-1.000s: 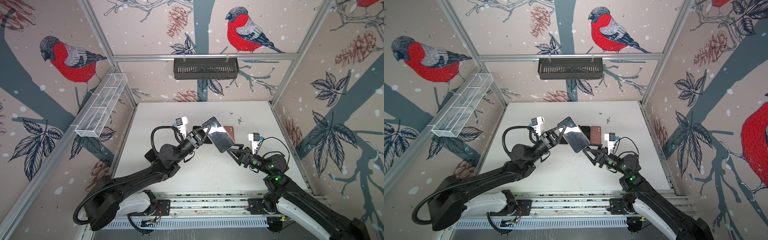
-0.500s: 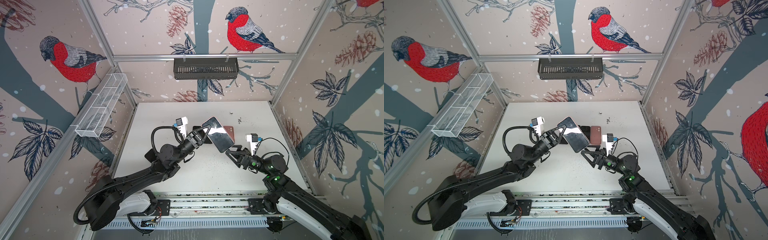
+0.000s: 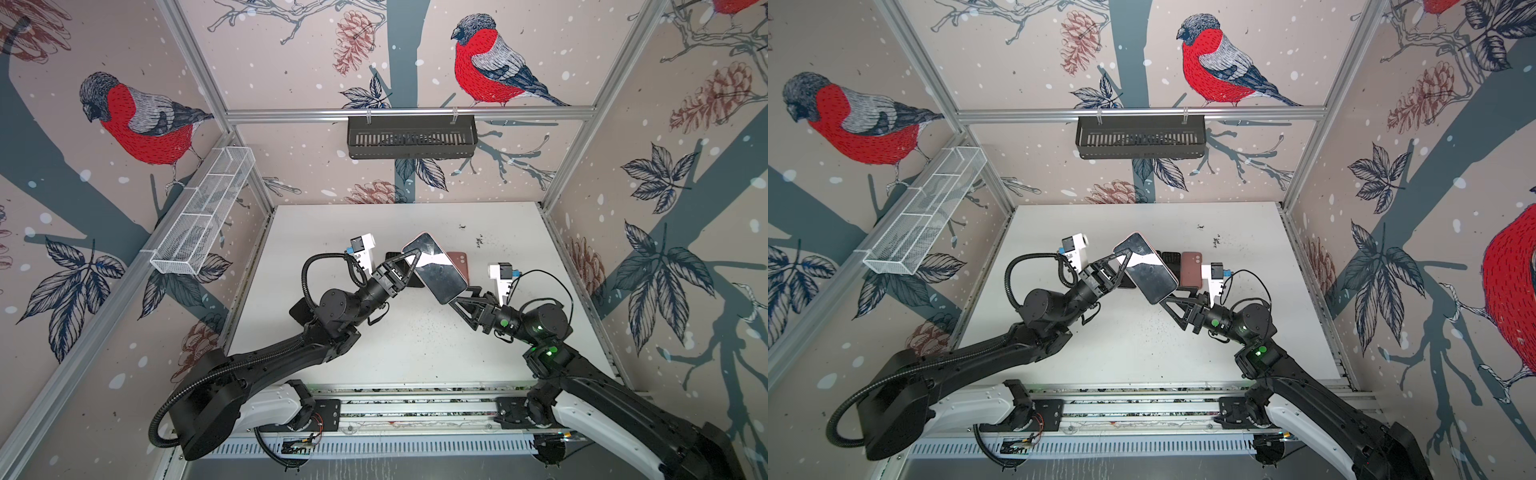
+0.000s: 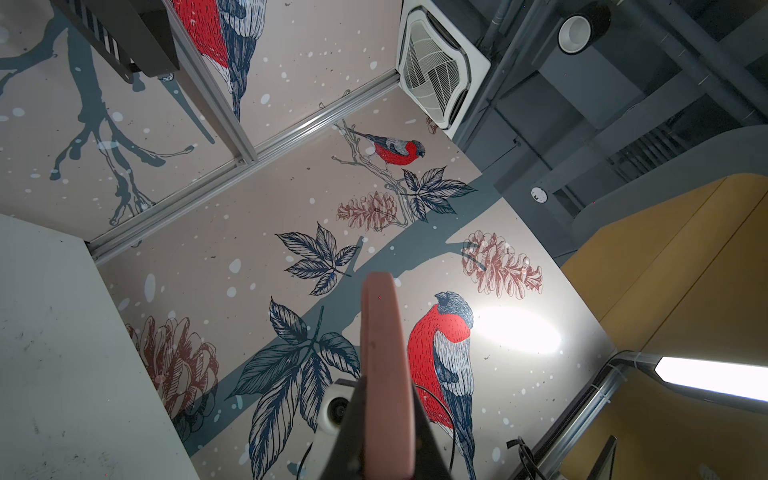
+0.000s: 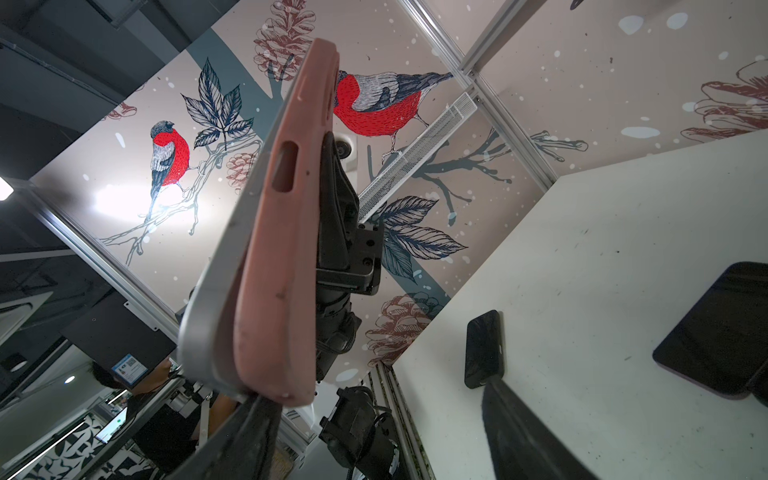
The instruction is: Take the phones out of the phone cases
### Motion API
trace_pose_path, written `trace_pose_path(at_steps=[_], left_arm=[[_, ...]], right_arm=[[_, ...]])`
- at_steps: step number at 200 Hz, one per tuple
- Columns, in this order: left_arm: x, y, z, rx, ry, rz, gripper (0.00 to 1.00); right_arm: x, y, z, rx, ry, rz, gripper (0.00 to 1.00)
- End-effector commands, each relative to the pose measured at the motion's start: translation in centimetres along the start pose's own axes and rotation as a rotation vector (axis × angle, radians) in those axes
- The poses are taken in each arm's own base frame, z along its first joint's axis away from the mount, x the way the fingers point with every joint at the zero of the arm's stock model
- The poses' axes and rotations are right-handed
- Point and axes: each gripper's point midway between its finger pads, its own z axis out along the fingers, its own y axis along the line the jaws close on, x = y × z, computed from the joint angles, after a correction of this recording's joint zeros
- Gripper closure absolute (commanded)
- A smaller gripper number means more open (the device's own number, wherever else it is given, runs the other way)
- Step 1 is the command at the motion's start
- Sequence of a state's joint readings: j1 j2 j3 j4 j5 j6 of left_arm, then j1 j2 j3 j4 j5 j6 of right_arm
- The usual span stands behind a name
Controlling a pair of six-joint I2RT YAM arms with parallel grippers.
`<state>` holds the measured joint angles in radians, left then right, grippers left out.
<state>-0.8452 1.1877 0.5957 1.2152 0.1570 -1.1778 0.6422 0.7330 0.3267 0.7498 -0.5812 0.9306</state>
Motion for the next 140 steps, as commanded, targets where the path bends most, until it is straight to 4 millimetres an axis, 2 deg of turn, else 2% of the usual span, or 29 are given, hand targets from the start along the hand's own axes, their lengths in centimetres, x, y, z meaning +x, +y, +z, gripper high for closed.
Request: trace_pose_path(at_steps=[1,48,79,109,140], left_arm=[[-0.2,-1.8,-0.2,0.073,0.001,0.012,1.00],[0.2,-1.1,-0.5,0.040,0.015,0.020,1.00],[0.5,-0.1,-0.5,-0.003,0.025,0.017,1.00],[0.7,0.6,-0.4,-0.026,0.034,0.011,1.00],[0.8,1.6,-0.5,-0.068,0.046,0.012,1.00]], right_arm=[[-1.3,0.2,0.1,0.007,-0.046,-0.036,0.23],[-1.8,-0.5,-0.2,0.028,-0.056,-0.023,0.26],[-1.5,-0.1,-0.1,0.000,-0.037,-0.007,0.53],[-1.5,0.0,-0.2,-0.007,-0.041,0.004,0.64],[-1.1,-0.2,-0.4,-0.001,-0.031,0.017,0.83]])
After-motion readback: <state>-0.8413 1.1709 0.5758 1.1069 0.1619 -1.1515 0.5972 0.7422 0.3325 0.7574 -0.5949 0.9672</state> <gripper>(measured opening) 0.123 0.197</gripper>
